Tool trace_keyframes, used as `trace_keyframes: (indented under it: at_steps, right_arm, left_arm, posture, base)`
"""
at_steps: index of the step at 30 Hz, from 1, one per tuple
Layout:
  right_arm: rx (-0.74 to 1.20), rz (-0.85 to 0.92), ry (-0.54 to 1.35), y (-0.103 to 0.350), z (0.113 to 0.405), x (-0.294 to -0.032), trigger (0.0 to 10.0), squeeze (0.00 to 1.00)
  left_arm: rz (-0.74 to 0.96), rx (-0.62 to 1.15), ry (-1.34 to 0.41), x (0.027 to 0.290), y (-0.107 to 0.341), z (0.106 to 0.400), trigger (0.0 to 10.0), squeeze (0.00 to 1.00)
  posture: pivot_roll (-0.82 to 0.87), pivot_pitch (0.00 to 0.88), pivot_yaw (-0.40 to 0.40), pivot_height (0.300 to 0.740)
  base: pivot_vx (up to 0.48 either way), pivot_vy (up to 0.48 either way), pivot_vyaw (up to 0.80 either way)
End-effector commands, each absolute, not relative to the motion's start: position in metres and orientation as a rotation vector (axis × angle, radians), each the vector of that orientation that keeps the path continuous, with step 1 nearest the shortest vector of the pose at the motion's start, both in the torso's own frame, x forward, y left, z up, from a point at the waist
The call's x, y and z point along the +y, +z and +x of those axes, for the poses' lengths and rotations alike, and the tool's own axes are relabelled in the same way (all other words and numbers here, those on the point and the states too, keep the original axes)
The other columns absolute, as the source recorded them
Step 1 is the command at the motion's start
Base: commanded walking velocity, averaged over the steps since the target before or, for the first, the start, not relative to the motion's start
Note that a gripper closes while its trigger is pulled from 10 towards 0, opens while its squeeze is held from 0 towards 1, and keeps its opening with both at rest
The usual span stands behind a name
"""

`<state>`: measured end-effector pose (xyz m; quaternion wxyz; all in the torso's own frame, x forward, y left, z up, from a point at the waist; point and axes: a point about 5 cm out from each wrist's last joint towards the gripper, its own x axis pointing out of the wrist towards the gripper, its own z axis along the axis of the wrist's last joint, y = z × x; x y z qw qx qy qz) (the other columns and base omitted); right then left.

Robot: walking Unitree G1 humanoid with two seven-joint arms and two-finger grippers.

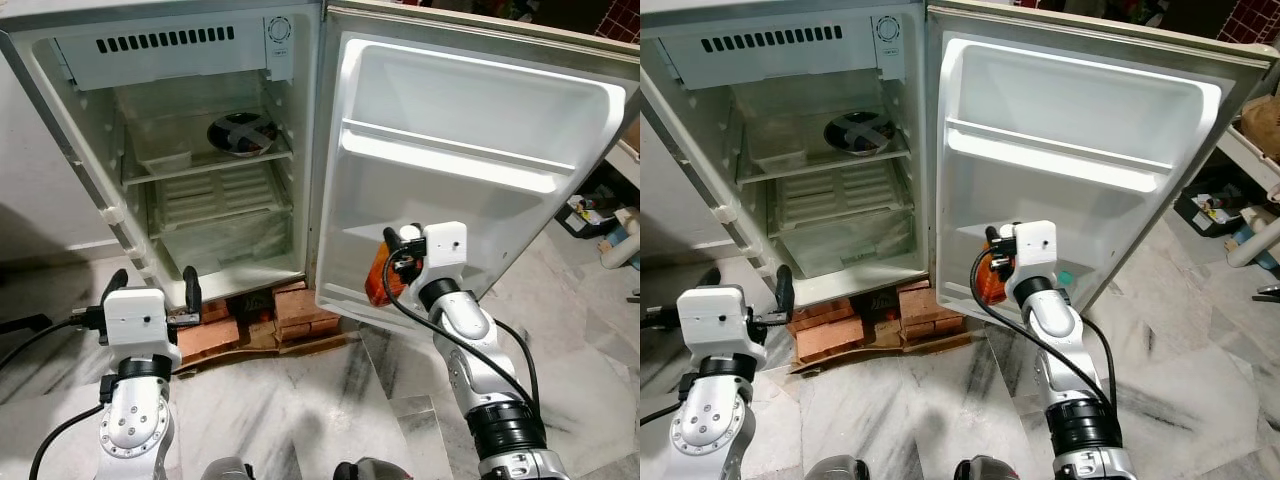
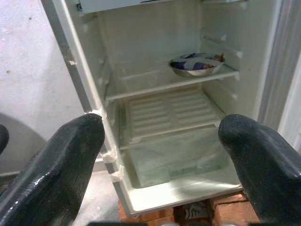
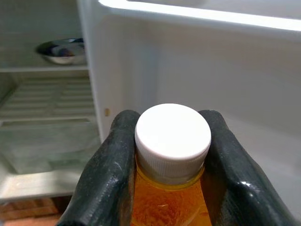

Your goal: Restocking fridge

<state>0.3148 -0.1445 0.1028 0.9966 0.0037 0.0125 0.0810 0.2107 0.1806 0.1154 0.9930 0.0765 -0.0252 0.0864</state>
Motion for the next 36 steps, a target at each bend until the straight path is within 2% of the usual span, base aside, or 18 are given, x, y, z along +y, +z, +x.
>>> trace_keyframes:
  at_steps: [1,6,18,36]
  right_arm:
    - [0.022,0.042,0.133,0.102,0.315,-0.148,10.0,0.00]
    - [0.007,0.021,0.139,0.103,0.315,-0.144,10.0,0.00]
    - [-0.007,-0.030,0.120,0.103,0.317,-0.151,10.0,0.00]
    - [-0.001,-0.045,0.095,0.101,0.320,-0.153,10.0,0.00]
  left_arm:
    - [0.165,-0.042,0.155,0.179,0.115,0.210,10.0,0.00]
    - [0.178,-0.044,0.130,0.180,0.115,0.212,10.0,0.00]
    - [0.180,-0.033,0.140,0.178,0.113,0.212,10.0,0.00]
    - [0.177,-0.027,0.176,0.183,0.114,0.210,10.0,0.00]
  posture:
    - [0.08,0.061,-0.022,0.740]
    - [0.07,0.059,-0.010,0.740]
    - [0.07,0.063,-0.005,0.740]
    - [0.08,0.096,-0.016,0.740]
  base:
    - [0.000,0.000,0.00]
    - [0.000,-0.103,-0.48]
    - [0.000,-0.147,0.00]
    - [0.000,-0.405,0.00]
